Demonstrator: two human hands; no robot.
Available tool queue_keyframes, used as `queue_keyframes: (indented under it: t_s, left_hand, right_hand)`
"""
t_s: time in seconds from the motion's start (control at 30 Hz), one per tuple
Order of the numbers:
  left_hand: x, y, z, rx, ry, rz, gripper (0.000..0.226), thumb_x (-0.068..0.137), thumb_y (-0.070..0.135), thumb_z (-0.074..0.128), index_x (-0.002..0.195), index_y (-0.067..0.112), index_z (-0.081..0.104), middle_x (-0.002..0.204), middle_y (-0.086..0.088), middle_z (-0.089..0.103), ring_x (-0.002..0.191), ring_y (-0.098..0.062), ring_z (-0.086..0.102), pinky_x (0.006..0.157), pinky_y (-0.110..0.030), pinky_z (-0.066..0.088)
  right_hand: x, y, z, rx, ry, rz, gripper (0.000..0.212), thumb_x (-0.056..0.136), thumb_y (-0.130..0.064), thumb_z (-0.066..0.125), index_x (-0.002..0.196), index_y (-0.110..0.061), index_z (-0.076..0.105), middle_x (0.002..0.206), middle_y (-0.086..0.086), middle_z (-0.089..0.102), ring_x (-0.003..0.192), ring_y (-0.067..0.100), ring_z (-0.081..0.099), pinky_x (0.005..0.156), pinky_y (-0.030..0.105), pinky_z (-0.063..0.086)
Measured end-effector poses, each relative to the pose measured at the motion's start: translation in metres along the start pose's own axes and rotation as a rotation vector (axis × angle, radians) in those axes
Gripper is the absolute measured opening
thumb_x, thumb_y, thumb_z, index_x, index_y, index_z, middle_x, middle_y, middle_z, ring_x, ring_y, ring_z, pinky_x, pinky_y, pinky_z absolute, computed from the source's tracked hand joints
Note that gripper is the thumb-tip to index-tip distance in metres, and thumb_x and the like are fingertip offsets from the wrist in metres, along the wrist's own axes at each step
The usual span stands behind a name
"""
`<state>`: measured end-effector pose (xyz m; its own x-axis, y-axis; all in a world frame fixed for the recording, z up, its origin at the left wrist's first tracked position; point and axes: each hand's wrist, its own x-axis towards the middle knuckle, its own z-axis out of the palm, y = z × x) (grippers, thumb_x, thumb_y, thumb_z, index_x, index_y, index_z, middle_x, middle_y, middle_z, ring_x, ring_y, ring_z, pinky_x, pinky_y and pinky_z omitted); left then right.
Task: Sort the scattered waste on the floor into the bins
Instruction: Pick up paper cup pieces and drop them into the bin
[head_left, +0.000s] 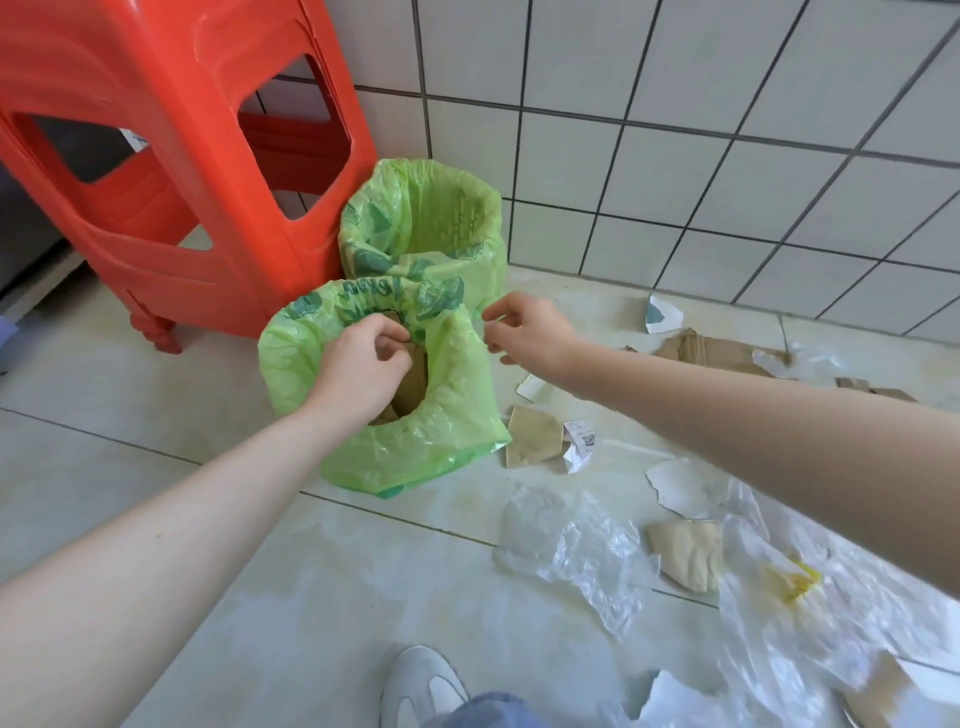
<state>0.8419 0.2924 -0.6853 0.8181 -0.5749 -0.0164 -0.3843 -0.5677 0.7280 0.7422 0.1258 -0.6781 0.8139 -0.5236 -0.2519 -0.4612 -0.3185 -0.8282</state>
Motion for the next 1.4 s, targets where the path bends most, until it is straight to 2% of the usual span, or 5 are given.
queue_keyframes:
  t_s: [0.53, 0.87, 1.03, 1.23, 1.4]
  left_hand:
    - [-0.072, 0.02, 0.164, 0.094, -0.334, 0.176, 0.016, 0.085, 0.01, 0.056, 0.097, 0.015, 0.064, 0.083, 0.004, 0.062, 0.073, -0.015, 0.056, 0.068, -0.029, 0.047]
    - [-0.042, -0.001, 0.245, 0.122, -0.446, -0.032, 0.021, 0.083, 0.009, 0.058, 0.103, 0.011, 0.064, 0.103, -0.006, 0.064, 0.098, -0.024, 0.059, 0.077, -0.027, 0.041]
    - [-0.04, -0.016, 0.249, 0.5, -0.47, 0.116, 0.054, 0.082, 0.017, 0.06, 0.134, 0.019, 0.047, 0.132, -0.008, 0.043, 0.123, -0.033, 0.034, 0.098, -0.037, 0.036]
    - [-0.028, -0.018, 0.254, 0.559, -0.422, -0.016, 0.071, 0.084, 0.025, 0.06, 0.146, 0.029, 0.026, 0.152, -0.007, 0.019, 0.131, -0.037, 0.024, 0.1, -0.046, 0.035]
    - [-0.025, -0.022, 0.266, 0.643, -0.47, -0.021, 0.074, 0.085, 0.035, 0.059, 0.146, 0.04, 0.018, 0.156, -0.006, 0.004, 0.133, -0.037, 0.017, 0.103, -0.047, 0.03]
  right_hand:
    - [-0.092, 0.166, -0.087, -0.449, -0.159, 0.207, 0.024, 0.089, -0.018, 0.054, 0.111, -0.016, 0.061, 0.095, -0.002, 0.061, 0.083, 0.012, 0.055, 0.063, 0.014, 0.043]
    - [-0.128, 0.246, -0.102, -0.739, -0.472, 0.198, 0.039, 0.092, -0.024, 0.054, 0.129, -0.017, 0.045, 0.125, 0.003, 0.045, 0.107, 0.022, 0.052, 0.092, 0.034, 0.044]
    - [-0.121, 0.283, -0.076, -1.0, -0.479, 0.045, 0.063, 0.088, -0.034, 0.059, 0.141, -0.018, 0.029, 0.138, 0.006, 0.037, 0.126, 0.028, 0.035, 0.093, 0.044, 0.047]
    - [-0.121, 0.309, -0.048, -1.257, -0.287, -0.099, 0.069, 0.044, -0.021, 0.085, 0.107, -0.009, 0.061, 0.091, 0.009, 0.061, 0.093, 0.033, 0.058, 0.079, 0.036, 0.051]
    - [-0.127, 0.314, -0.045, -1.226, -0.218, -0.142, 0.063, 0.043, -0.027, 0.084, 0.1, -0.014, 0.061, 0.089, 0.008, 0.057, 0.085, 0.031, 0.057, 0.077, 0.044, 0.051]
